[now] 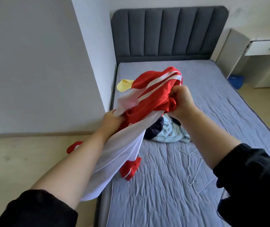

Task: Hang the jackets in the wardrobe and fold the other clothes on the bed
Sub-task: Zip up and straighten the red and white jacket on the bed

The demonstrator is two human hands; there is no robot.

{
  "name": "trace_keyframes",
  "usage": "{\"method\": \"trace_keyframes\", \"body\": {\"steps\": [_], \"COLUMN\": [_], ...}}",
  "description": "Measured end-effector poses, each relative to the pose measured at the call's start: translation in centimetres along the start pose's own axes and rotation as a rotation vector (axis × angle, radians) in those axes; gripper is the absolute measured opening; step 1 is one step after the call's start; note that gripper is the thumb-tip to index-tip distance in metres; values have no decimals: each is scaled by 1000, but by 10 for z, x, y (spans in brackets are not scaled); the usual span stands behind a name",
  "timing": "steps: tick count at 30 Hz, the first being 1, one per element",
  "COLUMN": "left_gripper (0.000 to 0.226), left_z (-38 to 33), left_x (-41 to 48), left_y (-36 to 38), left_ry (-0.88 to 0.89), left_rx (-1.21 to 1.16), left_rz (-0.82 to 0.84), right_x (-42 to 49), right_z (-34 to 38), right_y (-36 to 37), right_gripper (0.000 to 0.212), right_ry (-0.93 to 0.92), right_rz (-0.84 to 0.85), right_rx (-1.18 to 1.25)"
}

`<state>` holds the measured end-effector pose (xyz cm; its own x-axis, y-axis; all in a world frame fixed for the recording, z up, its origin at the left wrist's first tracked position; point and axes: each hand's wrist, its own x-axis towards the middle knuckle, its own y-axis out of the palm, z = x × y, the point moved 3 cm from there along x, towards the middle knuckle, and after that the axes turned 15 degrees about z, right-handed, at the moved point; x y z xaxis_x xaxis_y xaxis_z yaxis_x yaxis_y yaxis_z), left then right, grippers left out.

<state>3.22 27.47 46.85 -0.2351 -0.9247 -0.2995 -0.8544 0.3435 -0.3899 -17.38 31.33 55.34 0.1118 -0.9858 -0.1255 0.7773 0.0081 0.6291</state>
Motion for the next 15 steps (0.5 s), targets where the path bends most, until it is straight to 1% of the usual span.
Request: {"method": "trace_keyframes", "body": {"steps": [2,3,5,7,8,9,10,11,12,13,15], "left_gripper": [19,19,14,8,8,11,17,25,33,37,38], "left_z": [-6,-9,-5,11,20,32,44,57,73,90,129], "left_x": [-5,-5,1,3,0,-3,-8,-13,-15,-14,-5], "left_y": [25,41,84,134,162,190,216,239,256,269,286], "left_ry": [12,15,-35,-109,-138,-162,-185,-198,-211,-217,-220], "left_rx": [-94,-107,-120,-22,45,68,39,-15,-46,-56,5], "left_rz": [-195,-234,-199,-56,68,201,332,423,463,469,395], "right_x": [-17,-25,-38,-48,-55,-60,-69,-78,-88,-95,-99], "right_z": [4,4,-1,-15,-24,-36,-49,-66,-83,-101,-142], "right_y": [-40,-62,-113,-168,-195,-221,-247,-271,-294,-317,-352], "right_gripper": [55,53,47,30,28,30,33,35,37,36,33], "right_ry": [21,32,80,177,230,287,351,403,438,459,507], "right_rz": [-37,-61,-142,-279,-347,-392,-432,-466,-515,-549,-530], "right_rx": [-10,-12,-10,-29,-74,-149,-230,-292,-357,-433,-620]}}
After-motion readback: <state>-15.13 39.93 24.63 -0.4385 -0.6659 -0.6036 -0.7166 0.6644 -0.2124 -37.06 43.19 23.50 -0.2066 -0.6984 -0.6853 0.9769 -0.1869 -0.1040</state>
